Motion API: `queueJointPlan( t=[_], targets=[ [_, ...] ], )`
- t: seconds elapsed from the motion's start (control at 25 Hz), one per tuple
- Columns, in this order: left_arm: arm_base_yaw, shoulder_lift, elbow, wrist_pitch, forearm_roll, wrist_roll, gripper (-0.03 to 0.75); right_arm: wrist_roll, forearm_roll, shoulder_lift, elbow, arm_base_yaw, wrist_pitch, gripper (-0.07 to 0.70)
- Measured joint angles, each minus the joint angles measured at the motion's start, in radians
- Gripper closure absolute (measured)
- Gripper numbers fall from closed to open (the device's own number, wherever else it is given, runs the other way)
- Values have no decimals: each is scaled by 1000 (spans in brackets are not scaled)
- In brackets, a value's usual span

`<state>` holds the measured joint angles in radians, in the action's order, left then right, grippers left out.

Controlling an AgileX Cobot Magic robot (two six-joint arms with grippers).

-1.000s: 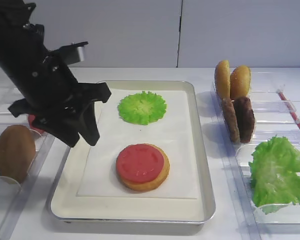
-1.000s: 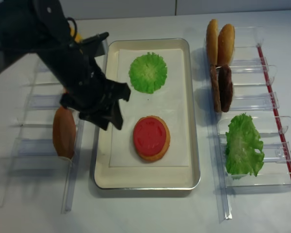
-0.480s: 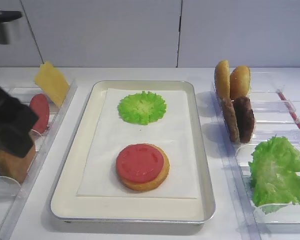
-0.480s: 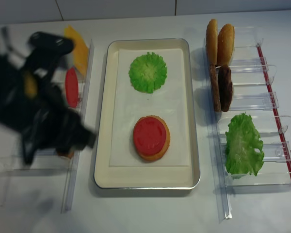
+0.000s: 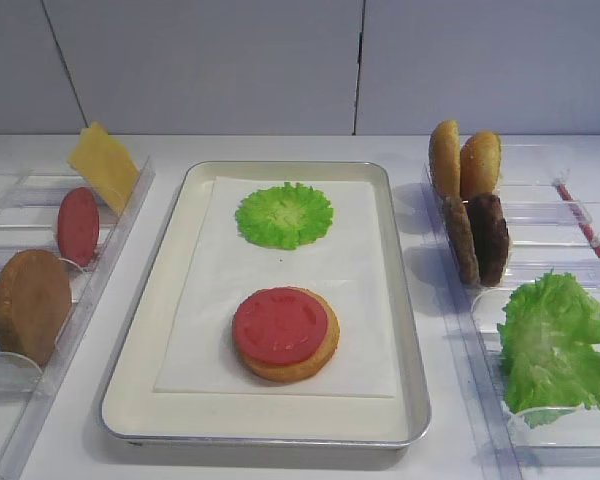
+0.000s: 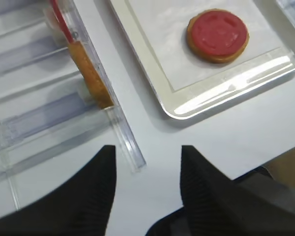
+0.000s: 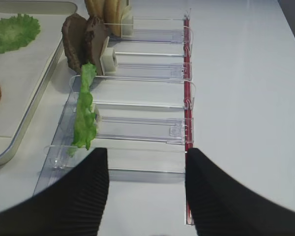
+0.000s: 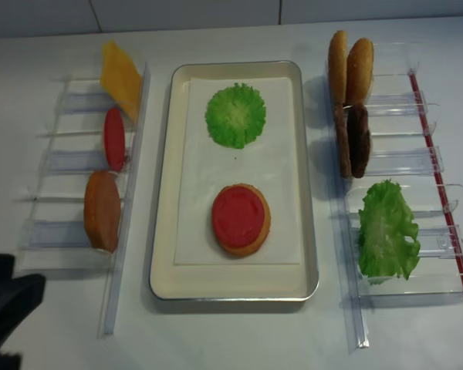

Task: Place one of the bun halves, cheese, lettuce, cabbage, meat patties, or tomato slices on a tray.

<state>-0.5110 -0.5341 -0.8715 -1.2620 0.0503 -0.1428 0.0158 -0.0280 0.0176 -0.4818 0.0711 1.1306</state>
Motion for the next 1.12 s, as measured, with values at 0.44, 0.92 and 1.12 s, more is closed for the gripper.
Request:
queueJointPlan(
  t=[0.44, 0.92, 1.12],
  targets=[
    [0, 369, 171, -11, 14, 143, 478, 0, 0, 0, 0, 0, 0, 251],
    [0, 550, 378, 59, 22, 143, 481, 0, 0, 0, 0, 0, 0, 251],
    [0, 550, 384, 77, 31, 143, 481, -2, 0, 0, 0, 0, 0, 251]
  ],
)
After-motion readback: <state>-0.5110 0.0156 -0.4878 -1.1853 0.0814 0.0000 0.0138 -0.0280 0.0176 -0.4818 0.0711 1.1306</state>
